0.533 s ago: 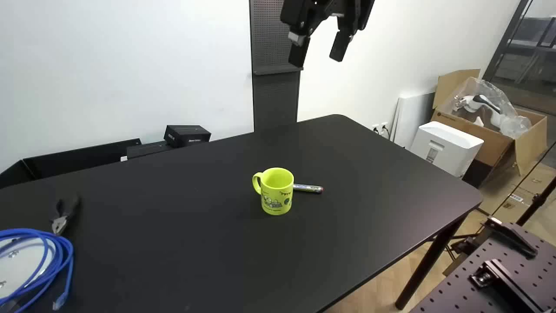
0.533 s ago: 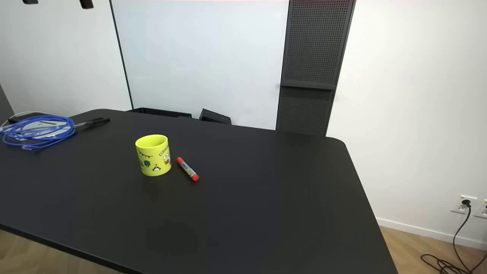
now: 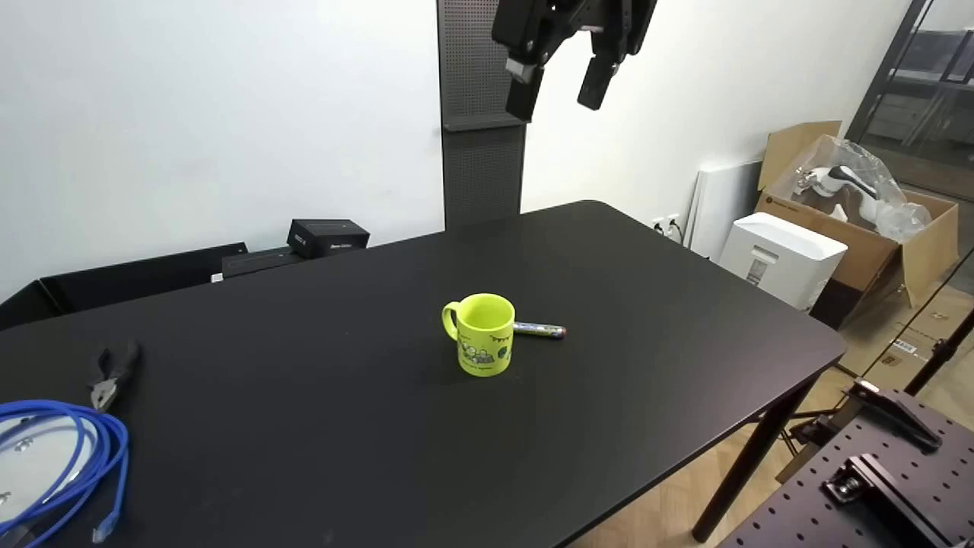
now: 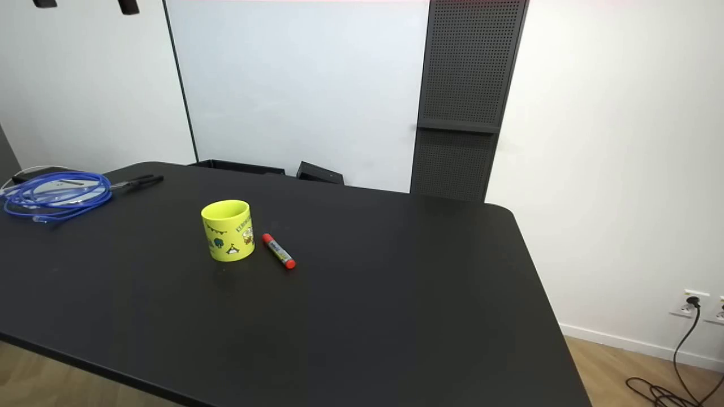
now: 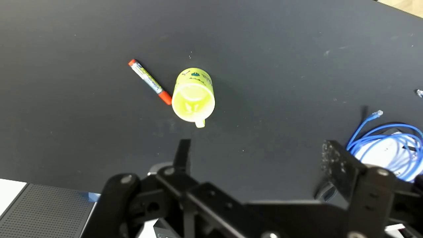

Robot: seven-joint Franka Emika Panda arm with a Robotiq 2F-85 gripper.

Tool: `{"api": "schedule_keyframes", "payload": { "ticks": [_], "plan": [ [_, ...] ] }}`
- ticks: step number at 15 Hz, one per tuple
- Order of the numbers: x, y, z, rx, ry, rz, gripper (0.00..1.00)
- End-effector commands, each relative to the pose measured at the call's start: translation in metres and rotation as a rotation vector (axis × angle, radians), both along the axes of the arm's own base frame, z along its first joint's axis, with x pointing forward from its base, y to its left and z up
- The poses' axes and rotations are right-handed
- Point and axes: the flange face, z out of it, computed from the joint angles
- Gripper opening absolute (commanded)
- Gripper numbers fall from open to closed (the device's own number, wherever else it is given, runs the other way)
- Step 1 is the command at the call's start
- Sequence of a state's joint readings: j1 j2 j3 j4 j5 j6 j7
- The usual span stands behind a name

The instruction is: Put the pen in the yellow cup

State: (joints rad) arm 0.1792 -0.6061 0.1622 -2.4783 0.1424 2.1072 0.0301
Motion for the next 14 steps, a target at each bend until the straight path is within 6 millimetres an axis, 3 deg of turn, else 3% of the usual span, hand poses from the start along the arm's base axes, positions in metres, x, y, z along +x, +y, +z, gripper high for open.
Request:
{"api": "schedule_keyframes", "payload": {
  "ticks": [1, 5, 14],
  "plan": [
    [0.000, 0.000, 0.001, 0.000, 0.001, 0.000, 1.00],
    [0.000, 0.000, 0.001, -0.001, 0.001, 0.000, 1.00],
    [0.024, -0.053, -0.006, -0.052, -0.035, -0.062, 1.00]
  ]
}}
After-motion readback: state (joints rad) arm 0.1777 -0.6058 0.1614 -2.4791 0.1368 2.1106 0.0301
